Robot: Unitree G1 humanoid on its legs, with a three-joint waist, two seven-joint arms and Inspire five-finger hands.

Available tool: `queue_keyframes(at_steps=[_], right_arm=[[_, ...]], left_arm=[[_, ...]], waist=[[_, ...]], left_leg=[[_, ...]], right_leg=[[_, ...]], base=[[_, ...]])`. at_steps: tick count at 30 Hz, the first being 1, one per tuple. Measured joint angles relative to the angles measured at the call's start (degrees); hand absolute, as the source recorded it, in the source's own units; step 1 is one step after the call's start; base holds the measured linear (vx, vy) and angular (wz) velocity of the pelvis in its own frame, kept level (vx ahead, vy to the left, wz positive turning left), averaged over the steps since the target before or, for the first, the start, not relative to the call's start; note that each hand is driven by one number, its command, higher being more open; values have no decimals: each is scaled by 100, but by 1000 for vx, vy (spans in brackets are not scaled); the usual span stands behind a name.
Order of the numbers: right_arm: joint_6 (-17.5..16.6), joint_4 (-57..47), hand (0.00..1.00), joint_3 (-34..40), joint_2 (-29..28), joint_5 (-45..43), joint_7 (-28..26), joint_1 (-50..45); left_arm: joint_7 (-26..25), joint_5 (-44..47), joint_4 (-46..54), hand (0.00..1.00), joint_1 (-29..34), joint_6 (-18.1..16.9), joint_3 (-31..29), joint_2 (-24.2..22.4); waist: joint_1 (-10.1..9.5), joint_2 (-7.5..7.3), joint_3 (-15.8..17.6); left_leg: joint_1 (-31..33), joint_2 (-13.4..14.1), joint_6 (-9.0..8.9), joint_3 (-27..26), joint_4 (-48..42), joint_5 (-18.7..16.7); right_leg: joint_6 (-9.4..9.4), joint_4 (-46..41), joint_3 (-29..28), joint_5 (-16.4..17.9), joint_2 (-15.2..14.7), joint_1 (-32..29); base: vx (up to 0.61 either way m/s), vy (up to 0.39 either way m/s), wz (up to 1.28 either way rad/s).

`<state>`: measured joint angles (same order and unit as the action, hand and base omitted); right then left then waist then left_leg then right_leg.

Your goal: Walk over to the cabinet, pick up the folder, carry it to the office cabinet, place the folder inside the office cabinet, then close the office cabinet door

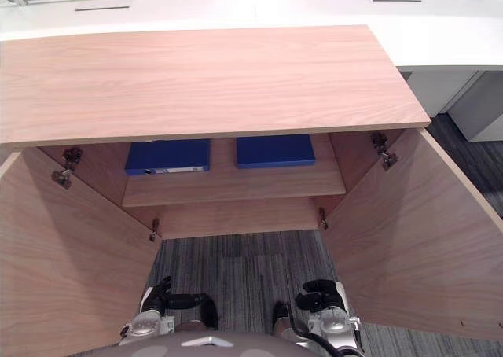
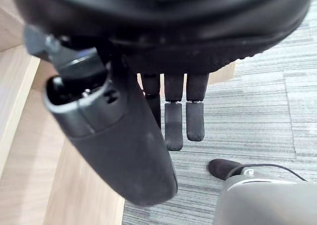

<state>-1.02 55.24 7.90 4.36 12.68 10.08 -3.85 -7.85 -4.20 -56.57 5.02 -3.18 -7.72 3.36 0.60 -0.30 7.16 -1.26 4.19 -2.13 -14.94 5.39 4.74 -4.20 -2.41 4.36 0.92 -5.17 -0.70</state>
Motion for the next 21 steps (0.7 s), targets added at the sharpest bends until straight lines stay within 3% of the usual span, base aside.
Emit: queue_keyframes(at_steps=[9, 21], right_arm=[[53, 407, 100, 274, -6, -157, -7, 57], [83, 587, 100, 498, -29, -170, -9, 111]], left_arm=[[74, -45, -115, 100, 5, -1, -27, 7], [76, -91, -202, 100, -29, -1, -18, 16]], waist=[[8, -28, -110], [4, -20, -133]], left_leg=[[-228, -183, 81, 96, 4, -58], [-389, -217, 148, 92, 3, -128]], right_leg=[[-108, 211, 17, -67, -155, 377], [-104, 368, 9, -68, -159, 592]], base=[[-25, 39, 5], [29, 1, -1]])
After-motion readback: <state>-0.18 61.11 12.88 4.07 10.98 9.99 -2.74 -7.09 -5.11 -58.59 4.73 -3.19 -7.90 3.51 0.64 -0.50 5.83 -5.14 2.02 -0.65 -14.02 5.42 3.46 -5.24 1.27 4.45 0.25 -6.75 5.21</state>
